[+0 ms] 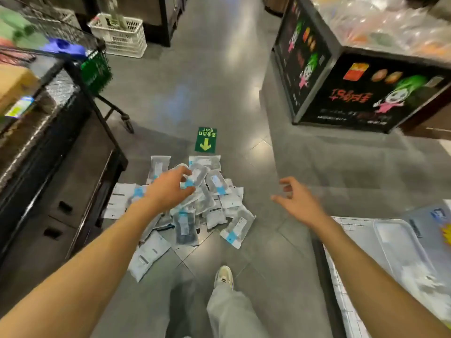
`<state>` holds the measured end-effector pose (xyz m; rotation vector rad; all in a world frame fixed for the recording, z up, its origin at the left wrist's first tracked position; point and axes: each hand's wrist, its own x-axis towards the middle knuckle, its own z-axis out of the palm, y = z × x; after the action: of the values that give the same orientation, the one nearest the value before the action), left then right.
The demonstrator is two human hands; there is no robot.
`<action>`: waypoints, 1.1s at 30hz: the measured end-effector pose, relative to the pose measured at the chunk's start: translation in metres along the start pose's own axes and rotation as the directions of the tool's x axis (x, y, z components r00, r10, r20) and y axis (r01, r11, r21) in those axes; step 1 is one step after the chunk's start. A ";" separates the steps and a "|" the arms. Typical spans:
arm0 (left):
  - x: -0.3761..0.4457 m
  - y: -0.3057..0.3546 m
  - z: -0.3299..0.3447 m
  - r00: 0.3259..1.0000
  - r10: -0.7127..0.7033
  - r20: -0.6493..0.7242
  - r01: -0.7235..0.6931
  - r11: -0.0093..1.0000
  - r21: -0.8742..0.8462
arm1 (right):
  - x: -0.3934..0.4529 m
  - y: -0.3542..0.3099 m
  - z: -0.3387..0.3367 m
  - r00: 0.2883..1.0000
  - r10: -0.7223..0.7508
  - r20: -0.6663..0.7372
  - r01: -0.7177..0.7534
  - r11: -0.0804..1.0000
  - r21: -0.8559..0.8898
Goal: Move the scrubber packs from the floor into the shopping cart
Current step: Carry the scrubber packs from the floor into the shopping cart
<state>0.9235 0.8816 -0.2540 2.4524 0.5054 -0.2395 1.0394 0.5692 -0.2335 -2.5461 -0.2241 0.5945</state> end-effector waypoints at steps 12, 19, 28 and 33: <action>0.257 -0.120 0.193 0.993 0.003 0.120 -0.012 0.997 0.076 | 0.280 0.125 0.193 0.982 0.144 0.123 -0.157 0.982 0.108; 0.380 -0.259 0.404 0.989 0.108 0.101 -0.115 0.991 0.069 | 0.415 0.284 0.403 0.949 0.312 0.031 -0.302 0.883 0.360; 0.414 -0.378 0.526 0.988 0.150 0.031 -0.149 0.988 -0.024 | 0.462 0.426 0.545 0.902 0.431 -0.023 -0.340 0.742 0.577; 0.379 -0.407 0.525 0.982 0.085 -0.167 -0.101 0.991 -0.091 | 0.463 0.434 0.575 0.821 0.538 0.191 -0.483 0.476 0.735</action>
<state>1.0751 0.9767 -0.9971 2.4022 0.4583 0.0245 1.2096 0.5773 -1.0728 -1.7301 0.7295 0.6335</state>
